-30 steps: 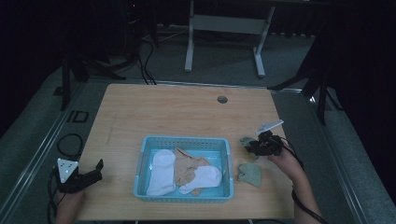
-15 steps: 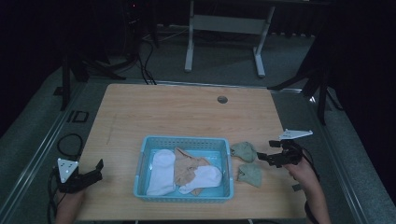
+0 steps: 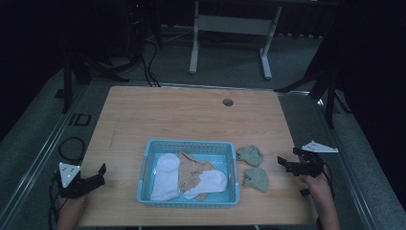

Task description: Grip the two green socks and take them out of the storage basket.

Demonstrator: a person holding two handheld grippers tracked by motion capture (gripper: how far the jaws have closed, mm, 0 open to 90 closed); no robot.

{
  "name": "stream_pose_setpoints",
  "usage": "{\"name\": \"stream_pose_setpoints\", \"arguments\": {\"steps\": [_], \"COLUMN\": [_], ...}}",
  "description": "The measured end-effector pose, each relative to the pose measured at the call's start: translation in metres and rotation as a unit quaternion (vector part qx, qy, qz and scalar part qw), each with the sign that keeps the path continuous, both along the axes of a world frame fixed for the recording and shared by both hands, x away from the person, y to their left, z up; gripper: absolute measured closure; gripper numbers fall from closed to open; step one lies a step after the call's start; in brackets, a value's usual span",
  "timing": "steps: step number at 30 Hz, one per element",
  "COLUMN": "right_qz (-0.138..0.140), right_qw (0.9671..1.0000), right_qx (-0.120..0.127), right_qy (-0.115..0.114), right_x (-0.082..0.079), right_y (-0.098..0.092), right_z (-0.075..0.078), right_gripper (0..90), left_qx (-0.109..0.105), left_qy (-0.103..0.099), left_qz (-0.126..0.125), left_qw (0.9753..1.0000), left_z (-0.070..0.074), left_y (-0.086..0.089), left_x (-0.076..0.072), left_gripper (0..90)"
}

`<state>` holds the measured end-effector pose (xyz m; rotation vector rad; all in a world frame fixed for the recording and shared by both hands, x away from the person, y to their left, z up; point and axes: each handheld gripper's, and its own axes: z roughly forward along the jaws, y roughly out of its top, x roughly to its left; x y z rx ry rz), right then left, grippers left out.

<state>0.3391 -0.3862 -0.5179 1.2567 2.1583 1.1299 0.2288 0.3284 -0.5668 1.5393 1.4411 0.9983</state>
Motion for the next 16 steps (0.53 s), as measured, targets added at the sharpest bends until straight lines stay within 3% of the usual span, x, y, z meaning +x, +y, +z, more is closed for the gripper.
{"name": "stream_pose_setpoints", "arguments": {"steps": [9, 16], "right_qz": [-0.04, -0.046], "right_qw": [0.9987, 0.9985], "right_qx": [-0.029, -0.024], "right_qy": [0.014, 0.019], "right_x": [-0.005, -0.006], "right_y": [-0.007, -0.009], "right_z": [-0.022, -0.028], "right_gripper": [12.5, 12.6], "left_qx": [0.0, 0.0], "left_qy": [0.001, 0.001], "left_qz": [0.0, -0.001], "left_qw": [1.0, 1.0], "left_z": [0.0, 0.0], "left_y": [0.0, 0.001], "left_x": [0.0, 0.0], "left_gripper": [0.4, 0.4]}}
